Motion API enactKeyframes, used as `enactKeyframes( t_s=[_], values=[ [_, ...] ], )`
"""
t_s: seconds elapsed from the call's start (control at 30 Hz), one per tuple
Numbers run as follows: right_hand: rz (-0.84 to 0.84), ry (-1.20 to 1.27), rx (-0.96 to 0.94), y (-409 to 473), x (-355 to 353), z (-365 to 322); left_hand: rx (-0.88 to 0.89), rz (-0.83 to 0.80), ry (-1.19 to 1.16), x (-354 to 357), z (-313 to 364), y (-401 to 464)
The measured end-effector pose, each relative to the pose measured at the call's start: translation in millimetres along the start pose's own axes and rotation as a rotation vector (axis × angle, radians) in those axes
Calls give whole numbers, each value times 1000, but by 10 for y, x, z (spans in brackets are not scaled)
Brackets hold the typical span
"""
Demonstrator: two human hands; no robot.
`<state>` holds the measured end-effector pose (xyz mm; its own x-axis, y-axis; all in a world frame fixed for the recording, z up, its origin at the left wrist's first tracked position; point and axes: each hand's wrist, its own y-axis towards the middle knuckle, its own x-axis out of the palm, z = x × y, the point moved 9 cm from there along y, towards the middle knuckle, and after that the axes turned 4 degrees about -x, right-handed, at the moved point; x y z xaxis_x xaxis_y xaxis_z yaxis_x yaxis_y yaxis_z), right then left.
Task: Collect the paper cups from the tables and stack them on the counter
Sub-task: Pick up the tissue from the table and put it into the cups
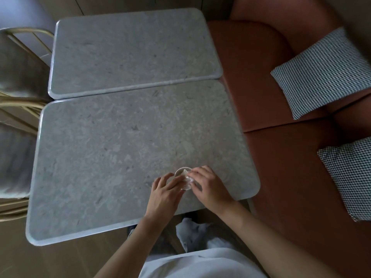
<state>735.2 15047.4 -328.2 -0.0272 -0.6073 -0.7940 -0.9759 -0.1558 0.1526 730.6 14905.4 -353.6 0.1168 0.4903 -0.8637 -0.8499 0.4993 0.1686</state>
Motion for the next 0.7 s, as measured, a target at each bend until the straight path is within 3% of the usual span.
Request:
enactKeyframes(
  t_s=[0.23, 0.7],
  values=[
    [-50, -177, -132, -146, 49, -66, -1, 2, 8, -30, -11, 22],
    [-417, -336, 75, -80, 458, 82, -19, -67, 71, 20, 67, 93]
  ],
)
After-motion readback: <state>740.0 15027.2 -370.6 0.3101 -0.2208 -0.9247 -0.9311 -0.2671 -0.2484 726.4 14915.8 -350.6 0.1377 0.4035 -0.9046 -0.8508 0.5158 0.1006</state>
